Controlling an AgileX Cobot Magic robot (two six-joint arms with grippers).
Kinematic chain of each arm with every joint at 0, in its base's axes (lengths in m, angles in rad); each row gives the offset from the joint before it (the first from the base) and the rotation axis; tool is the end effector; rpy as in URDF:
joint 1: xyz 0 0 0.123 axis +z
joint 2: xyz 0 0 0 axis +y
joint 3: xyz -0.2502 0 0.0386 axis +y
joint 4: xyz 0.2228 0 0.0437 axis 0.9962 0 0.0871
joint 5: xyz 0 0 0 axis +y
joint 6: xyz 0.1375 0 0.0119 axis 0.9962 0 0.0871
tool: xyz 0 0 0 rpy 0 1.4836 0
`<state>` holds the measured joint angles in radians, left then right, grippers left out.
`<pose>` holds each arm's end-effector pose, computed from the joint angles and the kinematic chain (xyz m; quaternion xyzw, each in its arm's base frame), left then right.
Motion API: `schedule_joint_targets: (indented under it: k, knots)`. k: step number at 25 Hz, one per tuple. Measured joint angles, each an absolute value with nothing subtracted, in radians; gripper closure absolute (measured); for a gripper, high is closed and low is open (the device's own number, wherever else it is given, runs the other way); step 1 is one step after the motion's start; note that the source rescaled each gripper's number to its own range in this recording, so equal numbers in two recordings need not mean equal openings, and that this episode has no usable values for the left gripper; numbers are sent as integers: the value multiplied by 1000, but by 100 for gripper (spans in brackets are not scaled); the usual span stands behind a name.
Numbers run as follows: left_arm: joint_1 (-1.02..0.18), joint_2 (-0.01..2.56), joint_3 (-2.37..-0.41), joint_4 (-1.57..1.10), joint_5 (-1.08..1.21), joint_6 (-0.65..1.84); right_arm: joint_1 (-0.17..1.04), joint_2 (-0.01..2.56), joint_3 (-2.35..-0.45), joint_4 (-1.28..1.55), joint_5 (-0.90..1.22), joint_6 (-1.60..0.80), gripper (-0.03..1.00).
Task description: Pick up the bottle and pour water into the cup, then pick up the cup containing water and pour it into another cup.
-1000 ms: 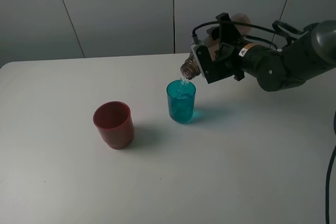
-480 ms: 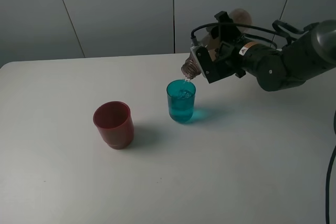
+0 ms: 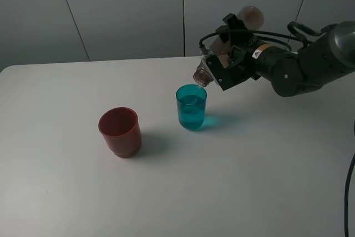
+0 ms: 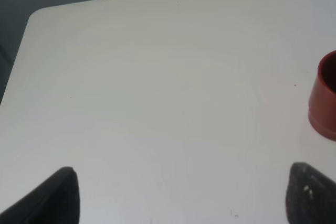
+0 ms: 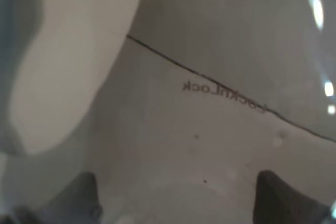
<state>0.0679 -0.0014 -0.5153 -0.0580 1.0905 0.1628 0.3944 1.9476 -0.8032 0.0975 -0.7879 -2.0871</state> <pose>0.0441 -0.0041 0.2448 0.0424 0.8552 0.0306 0.5156 0.3660 0.1420 0.1196 -0.7361 0.3032 -0.4575 0.3960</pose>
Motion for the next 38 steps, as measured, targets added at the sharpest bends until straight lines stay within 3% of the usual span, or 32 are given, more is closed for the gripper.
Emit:
schedule_joint_targets:
  k: [27, 38]
  knots:
    - [68, -1, -515, -58, 1090, 163, 394, 1948, -803, 85, -749, -2075, 97]
    - [68, -1, -515, -58, 1090, 163, 394, 1919, -803, 19, -728, -1560, 97]
